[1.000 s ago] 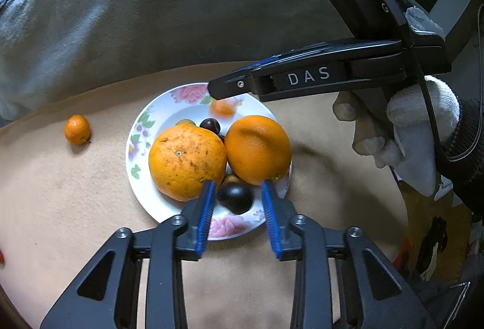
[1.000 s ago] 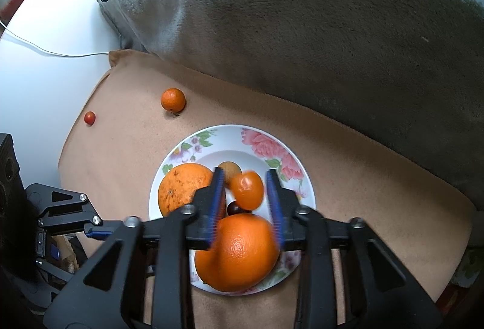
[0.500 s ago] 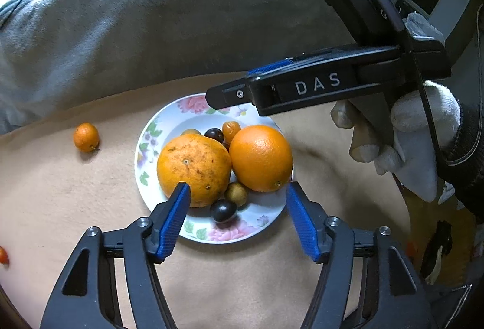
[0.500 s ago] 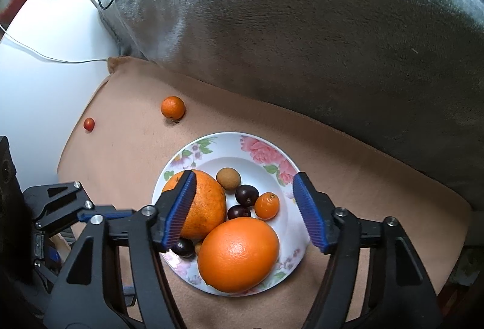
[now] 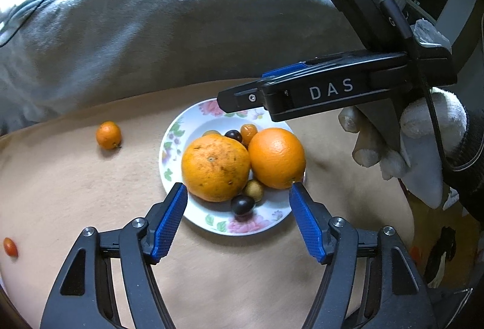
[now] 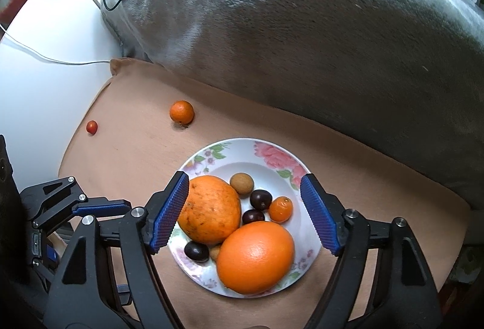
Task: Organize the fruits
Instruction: 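Move the left tool to the red cherry tomato while the right tool approaches the loose kumquat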
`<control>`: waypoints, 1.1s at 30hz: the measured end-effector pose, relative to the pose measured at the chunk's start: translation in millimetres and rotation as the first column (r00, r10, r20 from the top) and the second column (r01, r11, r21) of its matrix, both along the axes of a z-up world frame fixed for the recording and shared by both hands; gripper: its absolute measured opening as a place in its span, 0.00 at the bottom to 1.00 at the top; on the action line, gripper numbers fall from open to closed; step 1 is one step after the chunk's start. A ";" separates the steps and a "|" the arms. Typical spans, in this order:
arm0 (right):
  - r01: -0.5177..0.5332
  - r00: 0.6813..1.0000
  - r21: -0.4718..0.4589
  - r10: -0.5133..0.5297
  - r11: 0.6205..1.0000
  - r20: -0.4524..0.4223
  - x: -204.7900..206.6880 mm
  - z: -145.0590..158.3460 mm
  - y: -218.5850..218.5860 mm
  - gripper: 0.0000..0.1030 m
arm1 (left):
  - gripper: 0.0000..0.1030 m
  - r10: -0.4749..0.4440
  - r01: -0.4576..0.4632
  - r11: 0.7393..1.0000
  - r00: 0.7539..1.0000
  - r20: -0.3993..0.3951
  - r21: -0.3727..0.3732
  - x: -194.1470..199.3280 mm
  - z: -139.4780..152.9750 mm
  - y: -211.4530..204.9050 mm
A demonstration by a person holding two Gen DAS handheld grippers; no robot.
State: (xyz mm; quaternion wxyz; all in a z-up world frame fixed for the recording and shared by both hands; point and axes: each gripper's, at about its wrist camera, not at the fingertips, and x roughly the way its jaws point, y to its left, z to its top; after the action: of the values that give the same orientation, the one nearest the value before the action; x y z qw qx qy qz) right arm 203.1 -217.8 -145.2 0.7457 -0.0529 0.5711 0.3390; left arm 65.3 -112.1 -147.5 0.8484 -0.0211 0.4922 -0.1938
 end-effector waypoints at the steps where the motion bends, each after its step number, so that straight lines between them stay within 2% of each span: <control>1: 0.001 1.000 -0.001 -0.001 1.000 0.001 -0.7 1.1 1.5 0.76 | 0.68 0.004 -0.004 1.000 1.000 0.004 -0.001 -1.1 1.5 2.3; 20: -0.004 1.000 0.002 0.004 1.000 0.012 -16.1 6.6 51.5 0.77 | 0.68 0.121 -0.120 0.993 0.992 0.037 -0.018 -19.9 20.5 79.3; 33: -0.029 0.999 -0.006 0.029 1.000 0.026 -26.0 4.7 90.9 0.77 | 0.68 0.237 -0.236 0.972 0.971 0.029 -0.018 -19.5 5.3 134.7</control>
State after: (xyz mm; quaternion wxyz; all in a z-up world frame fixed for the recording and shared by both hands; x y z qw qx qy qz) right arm 177.1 -126.9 -140.5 0.7479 -0.0679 0.5615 0.3475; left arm 45.8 22.6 -142.3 0.8727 -0.0829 0.4716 -0.0953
